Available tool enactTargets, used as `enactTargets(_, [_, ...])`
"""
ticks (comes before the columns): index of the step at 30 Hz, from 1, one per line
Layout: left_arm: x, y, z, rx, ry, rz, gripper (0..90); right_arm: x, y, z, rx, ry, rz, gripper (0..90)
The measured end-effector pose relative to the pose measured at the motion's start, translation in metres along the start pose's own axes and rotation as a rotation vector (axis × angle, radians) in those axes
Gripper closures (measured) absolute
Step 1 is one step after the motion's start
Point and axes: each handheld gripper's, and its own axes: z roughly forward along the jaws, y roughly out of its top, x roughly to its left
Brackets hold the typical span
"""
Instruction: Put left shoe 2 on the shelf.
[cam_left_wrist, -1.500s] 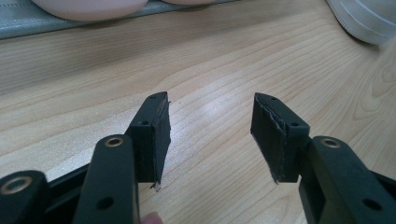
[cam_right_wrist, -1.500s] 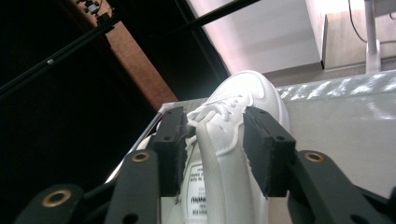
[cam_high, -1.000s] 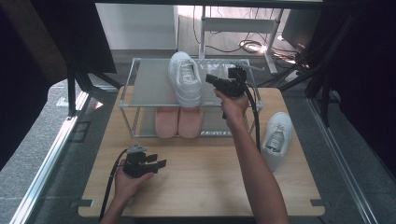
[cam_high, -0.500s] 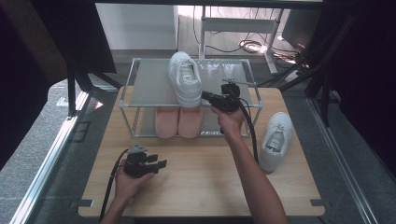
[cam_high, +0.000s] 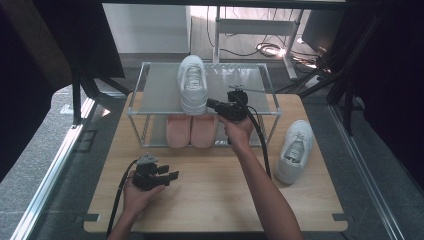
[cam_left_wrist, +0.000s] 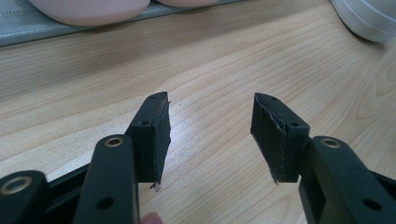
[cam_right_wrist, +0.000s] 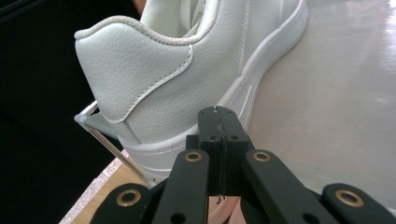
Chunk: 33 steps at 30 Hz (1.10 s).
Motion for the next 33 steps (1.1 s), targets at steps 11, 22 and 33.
enactTargets(11, [-0.001, 0.000, 0.001, 0.003, -0.001, 0.001, 48.0, 0.011, -0.002, 0.008, 0.005, 0.012, -0.013, 89.6])
enactTargets(22, [0.001, -0.001, -0.002, -0.003, 0.002, -0.004, 47.9, 0.008, -0.004, -0.004, -0.013, 0.022, -0.030, 89.5])
enactTargets(33, [-0.002, -0.001, 0.001, 0.006, -0.001, 0.004, 47.9, 0.001, -0.011, -0.034, -0.037, 0.021, -0.070, 84.7])
